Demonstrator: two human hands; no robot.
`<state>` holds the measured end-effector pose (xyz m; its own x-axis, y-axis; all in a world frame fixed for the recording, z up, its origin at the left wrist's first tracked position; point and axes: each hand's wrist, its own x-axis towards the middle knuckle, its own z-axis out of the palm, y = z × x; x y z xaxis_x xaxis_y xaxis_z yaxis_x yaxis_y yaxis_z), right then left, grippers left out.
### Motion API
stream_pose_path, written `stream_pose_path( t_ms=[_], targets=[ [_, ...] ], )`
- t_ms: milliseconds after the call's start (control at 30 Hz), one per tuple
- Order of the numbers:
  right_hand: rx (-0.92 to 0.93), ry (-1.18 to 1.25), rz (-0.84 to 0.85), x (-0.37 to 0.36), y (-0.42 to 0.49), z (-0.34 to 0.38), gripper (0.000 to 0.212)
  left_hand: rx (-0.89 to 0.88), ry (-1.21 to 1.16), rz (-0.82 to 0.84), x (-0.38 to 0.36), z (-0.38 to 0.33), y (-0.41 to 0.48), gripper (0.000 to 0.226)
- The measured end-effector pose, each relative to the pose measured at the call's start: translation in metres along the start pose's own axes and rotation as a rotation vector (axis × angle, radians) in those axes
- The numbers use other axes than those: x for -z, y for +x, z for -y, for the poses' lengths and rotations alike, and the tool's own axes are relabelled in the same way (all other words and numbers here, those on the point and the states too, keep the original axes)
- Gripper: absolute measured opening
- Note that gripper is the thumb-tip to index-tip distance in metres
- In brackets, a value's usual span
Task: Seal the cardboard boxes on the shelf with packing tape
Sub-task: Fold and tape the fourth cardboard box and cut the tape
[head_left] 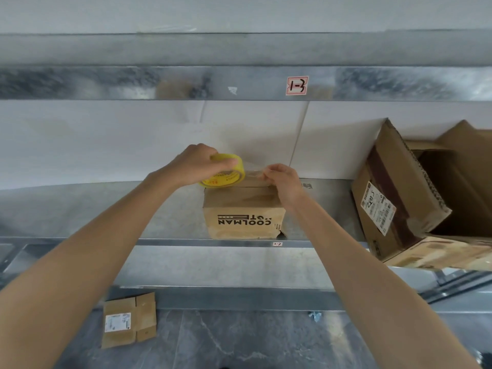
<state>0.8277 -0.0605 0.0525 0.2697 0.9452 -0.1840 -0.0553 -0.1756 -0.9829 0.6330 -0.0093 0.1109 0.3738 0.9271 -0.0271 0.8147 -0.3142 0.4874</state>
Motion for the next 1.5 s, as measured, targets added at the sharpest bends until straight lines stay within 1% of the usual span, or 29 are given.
stream_pose_path(
  t_ms=[33, 100, 167, 233, 300, 400, 533, 667, 733, 867, 933, 967, 1033, 1100, 1167, 1233, 1333, 1500],
  targets=[
    [-0.018, 0.025, 0.007, 0.001, 0.000, -0.001, 0.022, 0.024, -0.105, 0.015, 0.000, 0.005, -0.003, 0.067],
    [-0.063, 0.015, 0.023, 0.001, -0.001, -0.003, 0.024, 0.042, -0.197, 0.034, -0.005, 0.010, -0.008, 0.073],
    [-0.089, -0.030, 0.033, 0.000, 0.000, -0.004, 0.032, 0.019, -0.191, 0.021, -0.013, 0.008, -0.008, 0.061],
    [-0.101, -0.105, -0.001, 0.001, 0.001, -0.006, 0.032, -0.009, -0.181, -0.005, -0.018, 0.002, -0.005, 0.051],
    [-0.091, -0.079, -0.038, 0.003, 0.002, -0.008, 0.023, -0.027, -0.174, -0.011, -0.018, -0.003, 0.000, 0.050],
    [-0.073, -0.052, -0.055, 0.004, 0.000, -0.011, 0.019, -0.024, -0.156, -0.022, -0.021, -0.003, 0.005, 0.052],
    [-0.038, -0.017, -0.035, 0.003, -0.002, -0.011, 0.019, -0.004, -0.124, -0.055, -0.019, -0.001, 0.008, 0.052],
    [0.011, -0.017, -0.046, 0.003, -0.003, -0.014, 0.023, -0.039, -0.107, -0.042, -0.017, -0.002, 0.003, 0.052],
    [0.019, -0.007, -0.060, 0.004, -0.004, -0.015, 0.024, -0.041, -0.134, -0.012, -0.017, -0.006, -0.002, 0.051],
    [-0.009, 0.025, -0.100, 0.006, -0.001, -0.012, 0.024, 0.063, -0.267, 0.069, -0.012, -0.009, -0.012, 0.037],
    [-0.015, 0.025, -0.114, 0.005, 0.000, -0.011, 0.023, 0.062, -0.322, 0.083, -0.011, -0.005, -0.016, 0.036],
    [0.005, 0.023, -0.122, 0.005, 0.000, -0.011, 0.023, 0.045, -0.337, 0.076, -0.012, -0.003, -0.018, 0.038],
    [0.101, -0.010, -0.139, 0.004, -0.002, -0.012, 0.024, 0.004, -0.345, 0.044, -0.015, 0.001, -0.021, 0.041],
    [0.210, -0.112, -0.164, 0.004, -0.004, -0.010, 0.025, -0.015, -0.330, 0.013, -0.017, 0.003, -0.022, 0.042],
    [0.257, -0.210, -0.184, 0.004, -0.005, -0.009, 0.025, -0.022, -0.316, -0.011, -0.019, 0.004, -0.021, 0.042],
    [0.201, -0.260, -0.164, 0.005, -0.004, -0.010, 0.024, -0.025, -0.315, -0.034, -0.021, 0.004, -0.022, 0.041],
    [0.069, -0.229, -0.106, 0.007, -0.004, -0.011, 0.022, -0.045, -0.319, -0.057, -0.023, 0.001, -0.023, 0.040],
    [0.043, -0.174, -0.105, 0.011, -0.006, -0.006, 0.022, -0.085, -0.297, -0.089, -0.030, -0.006, -0.023, 0.038]
  ],
)
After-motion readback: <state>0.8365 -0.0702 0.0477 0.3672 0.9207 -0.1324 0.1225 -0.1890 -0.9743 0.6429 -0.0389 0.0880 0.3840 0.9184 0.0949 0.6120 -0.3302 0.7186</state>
